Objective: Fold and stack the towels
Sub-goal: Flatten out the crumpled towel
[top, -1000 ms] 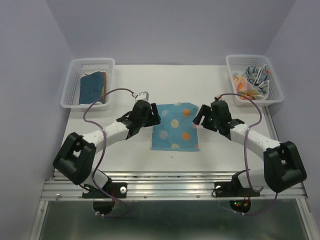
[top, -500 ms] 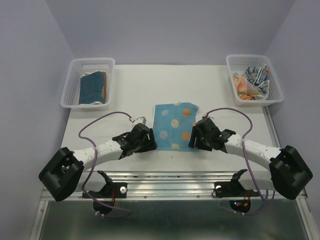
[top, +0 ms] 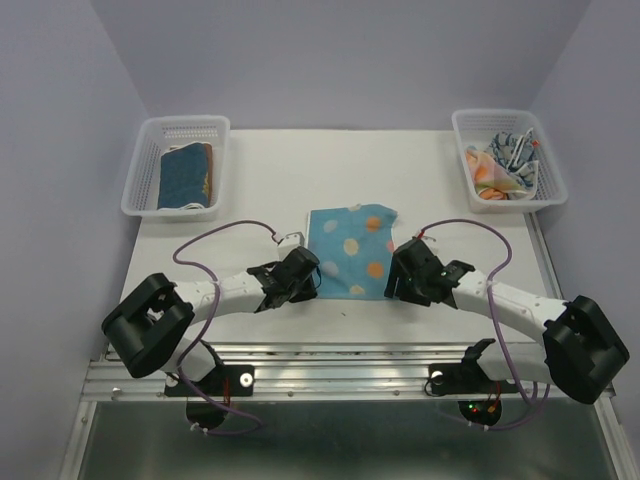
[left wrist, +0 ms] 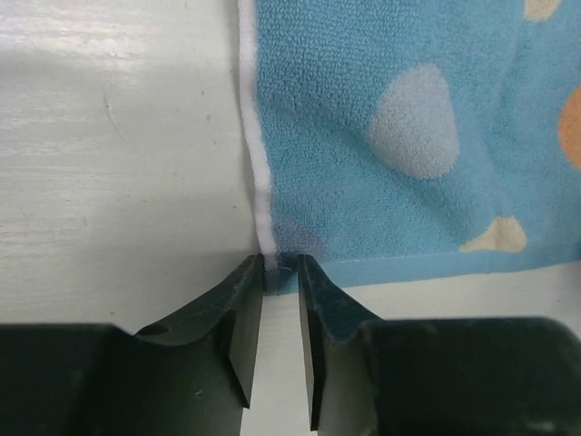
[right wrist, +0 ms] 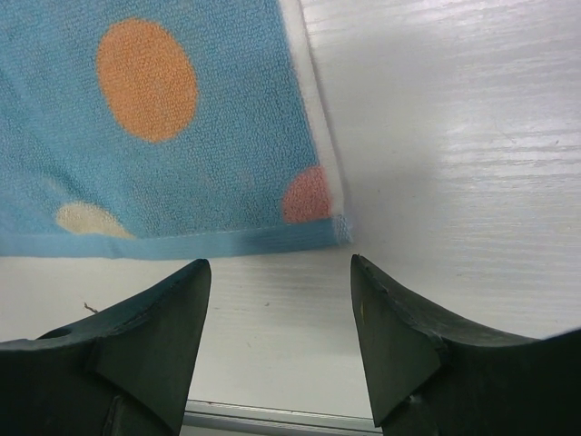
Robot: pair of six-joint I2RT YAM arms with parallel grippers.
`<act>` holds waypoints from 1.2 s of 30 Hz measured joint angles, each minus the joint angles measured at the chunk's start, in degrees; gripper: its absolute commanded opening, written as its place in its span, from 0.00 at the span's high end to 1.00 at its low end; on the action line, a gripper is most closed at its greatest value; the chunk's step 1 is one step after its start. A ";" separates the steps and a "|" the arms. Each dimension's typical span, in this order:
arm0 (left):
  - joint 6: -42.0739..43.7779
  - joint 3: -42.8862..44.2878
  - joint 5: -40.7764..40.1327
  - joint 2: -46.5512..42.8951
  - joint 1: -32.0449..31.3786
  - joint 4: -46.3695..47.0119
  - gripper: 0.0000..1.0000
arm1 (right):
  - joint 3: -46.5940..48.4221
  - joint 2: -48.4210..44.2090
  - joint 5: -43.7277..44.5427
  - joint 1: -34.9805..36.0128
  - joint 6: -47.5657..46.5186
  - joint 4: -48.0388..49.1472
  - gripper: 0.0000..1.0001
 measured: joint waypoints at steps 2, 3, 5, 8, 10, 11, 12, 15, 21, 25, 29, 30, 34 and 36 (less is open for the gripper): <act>-0.46 0.28 -0.50 0.61 -0.09 0.15 0.67 | -0.09 0.00 0.00 0.00 0.00 -0.20 0.32; -0.83 0.33 -0.85 0.66 -0.17 0.17 0.67 | -0.13 0.00 -0.02 0.00 -0.02 -0.20 0.32; -1.14 0.33 -1.27 0.66 -0.31 0.13 0.74 | -0.48 0.00 -0.04 0.00 -0.02 -0.09 0.32; -1.42 0.37 -2.08 0.98 -0.33 -0.07 1.00 | -1.20 0.31 -0.04 0.02 -0.02 -0.31 0.32; -1.77 0.61 -2.27 1.38 -0.33 0.17 1.00 | -1.27 0.66 -0.02 0.02 -0.02 -0.28 0.32; -1.86 0.63 -2.49 1.44 -0.42 0.24 1.00 | -1.27 0.79 0.00 0.02 -0.02 -0.28 0.32; -1.97 0.63 -2.75 1.42 -0.63 0.22 1.00 | -1.27 0.83 0.00 0.02 -0.02 -0.28 0.32; -2.27 0.50 -4.04 1.11 -1.46 0.09 1.00 | -1.27 0.87 0.02 0.02 -0.04 -0.28 0.35; -2.32 -1.49 -4.63 -2.69 -2.95 -2.25 1.00 | -0.76 2.08 0.70 0.02 -0.09 0.04 0.37; -2.29 -2.10 -4.59 -4.50 -3.52 -2.84 1.00 | 0.15 3.69 1.51 0.37 -0.11 0.57 0.40; -2.32 -2.10 -4.55 -4.61 -4.00 -2.84 1.00 | 0.55 4.59 1.68 0.79 -0.11 1.09 0.49; -2.32 -2.10 -4.55 -4.61 -4.09 -2.82 1.00 | 0.59 4.76 1.68 1.09 -0.07 1.25 0.56; -2.32 -2.10 -4.57 -4.55 -4.50 -2.82 1.00 | 1.05 5.79 1.92 1.92 -0.02 1.31 0.81; -2.29 -2.10 -4.55 -4.50 -4.68 -2.75 1.00 | 1.11 6.16 2.36 2.10 0.42 1.33 0.94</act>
